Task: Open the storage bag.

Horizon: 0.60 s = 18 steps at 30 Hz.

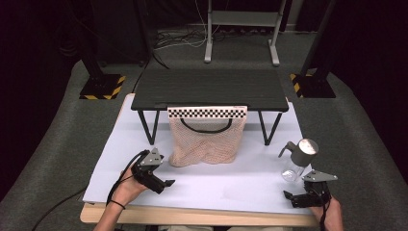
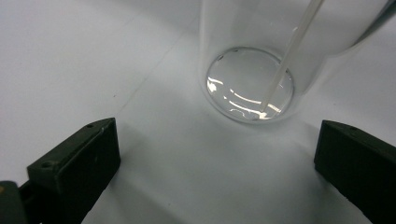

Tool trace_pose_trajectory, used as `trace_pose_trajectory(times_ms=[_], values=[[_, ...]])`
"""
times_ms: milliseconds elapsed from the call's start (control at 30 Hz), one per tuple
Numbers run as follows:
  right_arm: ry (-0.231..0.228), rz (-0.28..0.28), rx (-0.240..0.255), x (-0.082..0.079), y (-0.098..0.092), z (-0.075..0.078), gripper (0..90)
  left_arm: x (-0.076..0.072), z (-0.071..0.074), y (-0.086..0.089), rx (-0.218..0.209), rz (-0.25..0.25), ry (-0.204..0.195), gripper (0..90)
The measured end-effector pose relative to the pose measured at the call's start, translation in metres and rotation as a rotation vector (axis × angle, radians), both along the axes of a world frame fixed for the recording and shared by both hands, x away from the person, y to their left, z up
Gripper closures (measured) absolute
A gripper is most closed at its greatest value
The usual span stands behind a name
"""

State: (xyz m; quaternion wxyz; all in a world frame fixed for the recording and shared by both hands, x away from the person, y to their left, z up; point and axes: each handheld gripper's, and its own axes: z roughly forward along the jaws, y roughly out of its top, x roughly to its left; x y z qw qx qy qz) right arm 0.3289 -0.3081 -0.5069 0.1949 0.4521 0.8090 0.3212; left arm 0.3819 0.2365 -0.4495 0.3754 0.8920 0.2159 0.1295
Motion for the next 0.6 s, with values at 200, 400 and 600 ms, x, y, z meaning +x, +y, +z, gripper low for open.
trace_pose_trajectory(times_ms=[200,400,600], values=[[0.0,0.0,0.001,0.0,0.0,0.0,0.0,0.003,0.008,-0.003,-0.016,-0.016,-0.009,0.1],[-0.001,0.001,0.002,0.0,0.0,0.0,0.0,0.001,0.018,-0.014,-0.014,-0.055,-0.014,0.1],[-0.001,0.002,0.003,0.0,0.0,0.0,0.0,0.004,0.028,-0.026,-0.006,-0.081,-0.026,0.1]])
